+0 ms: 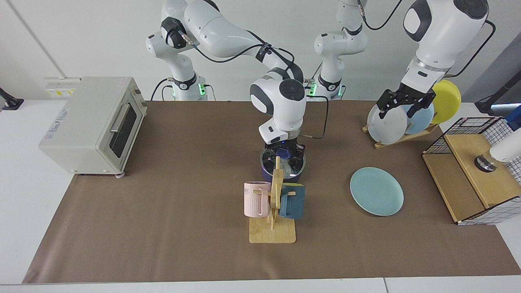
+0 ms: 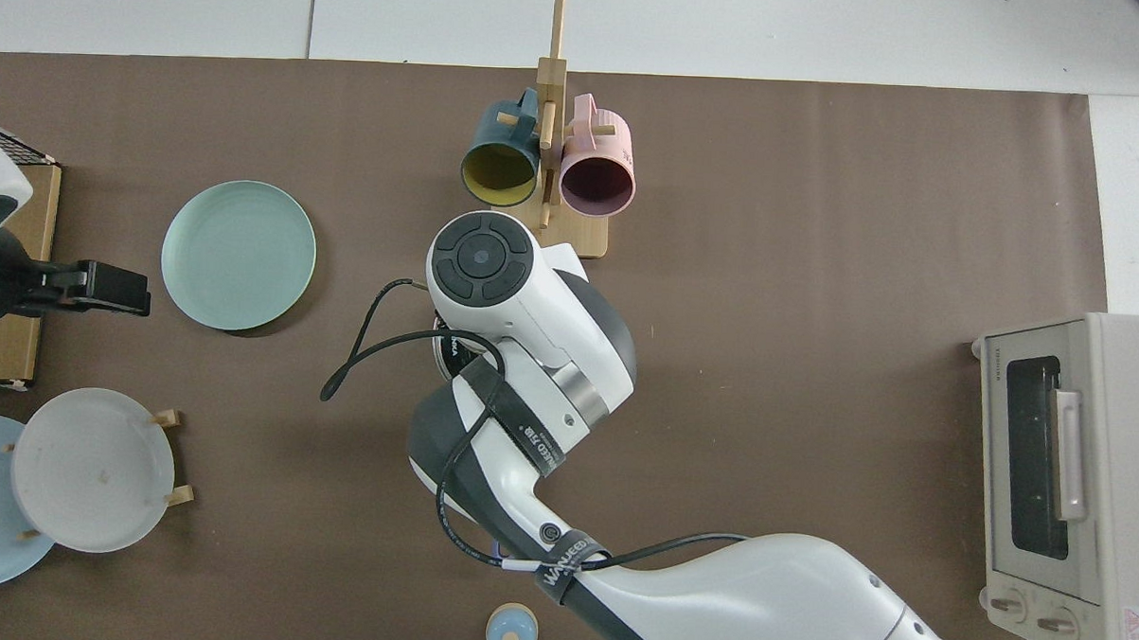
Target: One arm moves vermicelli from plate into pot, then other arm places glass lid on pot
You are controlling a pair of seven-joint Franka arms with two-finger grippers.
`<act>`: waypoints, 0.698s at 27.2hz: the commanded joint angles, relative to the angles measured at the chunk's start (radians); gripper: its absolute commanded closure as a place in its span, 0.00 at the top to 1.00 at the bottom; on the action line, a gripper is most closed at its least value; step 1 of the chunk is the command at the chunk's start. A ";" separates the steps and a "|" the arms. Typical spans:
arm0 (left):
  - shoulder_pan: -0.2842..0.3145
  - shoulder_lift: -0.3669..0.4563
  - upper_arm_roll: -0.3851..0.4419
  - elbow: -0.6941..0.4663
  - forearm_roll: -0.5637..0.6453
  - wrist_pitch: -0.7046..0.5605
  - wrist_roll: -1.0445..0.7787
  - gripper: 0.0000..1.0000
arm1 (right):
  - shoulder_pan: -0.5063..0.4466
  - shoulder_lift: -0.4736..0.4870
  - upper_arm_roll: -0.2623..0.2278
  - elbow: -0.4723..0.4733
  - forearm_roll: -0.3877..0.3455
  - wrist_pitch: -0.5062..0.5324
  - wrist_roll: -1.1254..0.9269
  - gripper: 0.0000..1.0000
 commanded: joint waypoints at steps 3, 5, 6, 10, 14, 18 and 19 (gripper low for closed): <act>0.007 -0.014 -0.006 -0.005 -0.006 -0.011 0.006 1.00 | -0.004 0.007 0.004 0.012 -0.016 -0.003 0.001 1.00; 0.006 -0.014 -0.005 -0.005 -0.006 -0.011 0.006 1.00 | -0.002 0.005 0.004 0.012 -0.016 -0.006 -0.001 1.00; 0.006 -0.014 -0.006 -0.005 -0.006 -0.011 0.008 1.00 | -0.004 0.002 0.004 0.014 -0.016 -0.007 -0.002 1.00; 0.006 -0.014 -0.007 -0.005 -0.006 -0.011 0.006 1.00 | -0.015 -0.013 0.010 0.016 -0.016 -0.029 -0.007 1.00; 0.006 -0.014 -0.006 -0.005 -0.006 -0.011 0.006 1.00 | -0.019 -0.053 0.011 0.019 -0.015 -0.055 -0.008 1.00; 0.006 -0.014 -0.007 -0.005 -0.006 -0.011 0.006 1.00 | -0.022 -0.099 0.011 0.019 -0.015 -0.066 -0.010 1.00; 0.006 -0.014 -0.005 -0.005 -0.006 -0.011 0.008 1.00 | -0.024 -0.110 0.011 0.019 -0.013 -0.067 -0.010 1.00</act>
